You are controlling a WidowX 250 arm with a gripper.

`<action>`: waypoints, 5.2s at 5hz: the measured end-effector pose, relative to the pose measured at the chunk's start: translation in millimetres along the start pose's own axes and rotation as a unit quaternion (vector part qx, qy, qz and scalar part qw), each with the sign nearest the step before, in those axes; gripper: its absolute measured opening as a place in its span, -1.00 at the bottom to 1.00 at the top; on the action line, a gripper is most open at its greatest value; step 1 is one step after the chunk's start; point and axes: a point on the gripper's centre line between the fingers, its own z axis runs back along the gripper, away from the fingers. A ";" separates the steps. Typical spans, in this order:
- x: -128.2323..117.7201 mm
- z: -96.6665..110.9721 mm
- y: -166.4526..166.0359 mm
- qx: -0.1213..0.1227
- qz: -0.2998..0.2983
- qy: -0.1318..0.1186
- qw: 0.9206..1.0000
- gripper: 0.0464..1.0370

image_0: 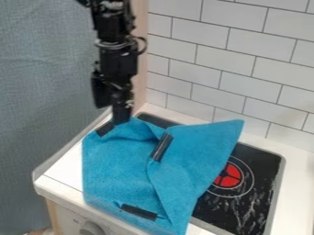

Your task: Fold the cloth from left to right

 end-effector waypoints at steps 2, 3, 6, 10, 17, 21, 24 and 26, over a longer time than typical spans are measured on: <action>7.0 -25.5 39.5 -0.027 -0.013 0.007 1.000 0.92; 10.7 -37.9 48.7 -0.045 -0.019 -0.004 0.999 0.92; 22.6 -56.1 54.5 -0.077 -0.034 -0.018 0.996 0.92; 38.8 -65.7 45.9 -0.101 -0.077 -0.030 0.991 0.80; 49.9 -64.5 1.6 -0.094 -0.118 -0.038 0.988 -1.00; 65.7 19.8 -70.0 -0.085 -0.151 -0.100 0.980 -1.00; 103.9 -13.0 -147.6 -0.101 -0.174 -0.091 0.975 -1.00; 105.9 -37.7 -158.8 -0.091 -0.183 -0.064 0.977 -0.64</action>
